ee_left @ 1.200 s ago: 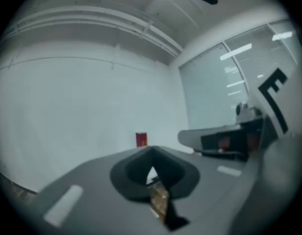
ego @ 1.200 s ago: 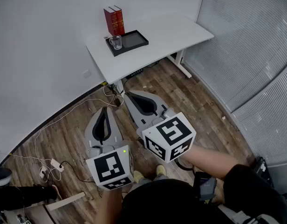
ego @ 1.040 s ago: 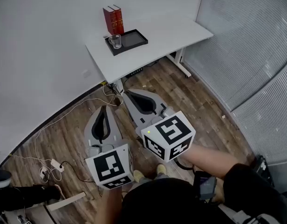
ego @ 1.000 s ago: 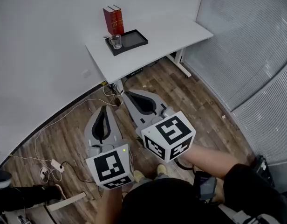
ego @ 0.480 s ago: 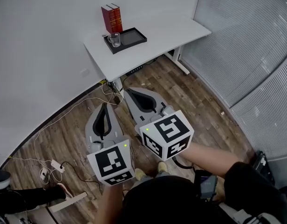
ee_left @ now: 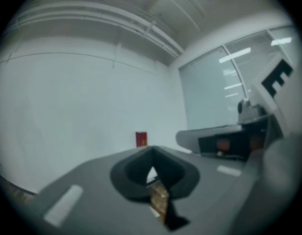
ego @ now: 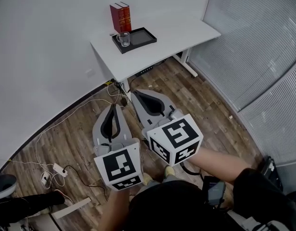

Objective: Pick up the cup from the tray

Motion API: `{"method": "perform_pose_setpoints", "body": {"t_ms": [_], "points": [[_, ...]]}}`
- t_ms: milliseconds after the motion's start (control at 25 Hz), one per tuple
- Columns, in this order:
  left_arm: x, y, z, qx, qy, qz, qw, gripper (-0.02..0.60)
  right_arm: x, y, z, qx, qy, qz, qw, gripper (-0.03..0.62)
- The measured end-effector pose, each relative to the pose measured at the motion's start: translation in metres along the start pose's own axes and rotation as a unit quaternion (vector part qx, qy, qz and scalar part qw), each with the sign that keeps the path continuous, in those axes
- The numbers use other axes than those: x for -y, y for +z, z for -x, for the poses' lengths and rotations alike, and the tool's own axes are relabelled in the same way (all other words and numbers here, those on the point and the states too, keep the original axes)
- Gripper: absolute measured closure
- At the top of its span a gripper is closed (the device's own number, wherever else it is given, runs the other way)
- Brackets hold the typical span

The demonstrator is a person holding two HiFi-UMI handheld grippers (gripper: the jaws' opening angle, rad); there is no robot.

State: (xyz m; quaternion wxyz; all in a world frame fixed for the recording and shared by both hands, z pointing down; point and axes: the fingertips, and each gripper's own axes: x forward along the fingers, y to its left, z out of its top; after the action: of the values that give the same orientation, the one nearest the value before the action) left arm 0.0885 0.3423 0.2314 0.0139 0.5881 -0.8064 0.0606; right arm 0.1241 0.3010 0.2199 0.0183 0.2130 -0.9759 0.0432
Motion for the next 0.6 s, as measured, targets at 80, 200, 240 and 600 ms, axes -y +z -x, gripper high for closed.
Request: {"method": "perform_pose_setpoints", "body": {"t_ms": [80,200,240,600], "points": [[-0.007,-0.002,0.001,0.000,-0.001,0.003,1.0000,0.580,-0.006,-0.001,-0.004,0.000,-0.001,0.001,1.000,0.580],[-0.015,-0.007,0.004,-0.001,-0.002,0.004,1.0000,0.580,-0.015,-0.005,-0.008,-0.002,-0.001,0.002,1.000,0.580],[-0.018,-0.008,0.005,-0.002,-0.001,0.005,1.0000,0.580,-0.017,-0.007,-0.009,-0.003,0.000,0.002,1.000,0.580],[-0.036,-0.011,0.004,0.000,-0.007,0.010,0.9999,0.580,-0.034,-0.010,-0.026,-0.008,0.003,0.009,1.000,0.580]]}}
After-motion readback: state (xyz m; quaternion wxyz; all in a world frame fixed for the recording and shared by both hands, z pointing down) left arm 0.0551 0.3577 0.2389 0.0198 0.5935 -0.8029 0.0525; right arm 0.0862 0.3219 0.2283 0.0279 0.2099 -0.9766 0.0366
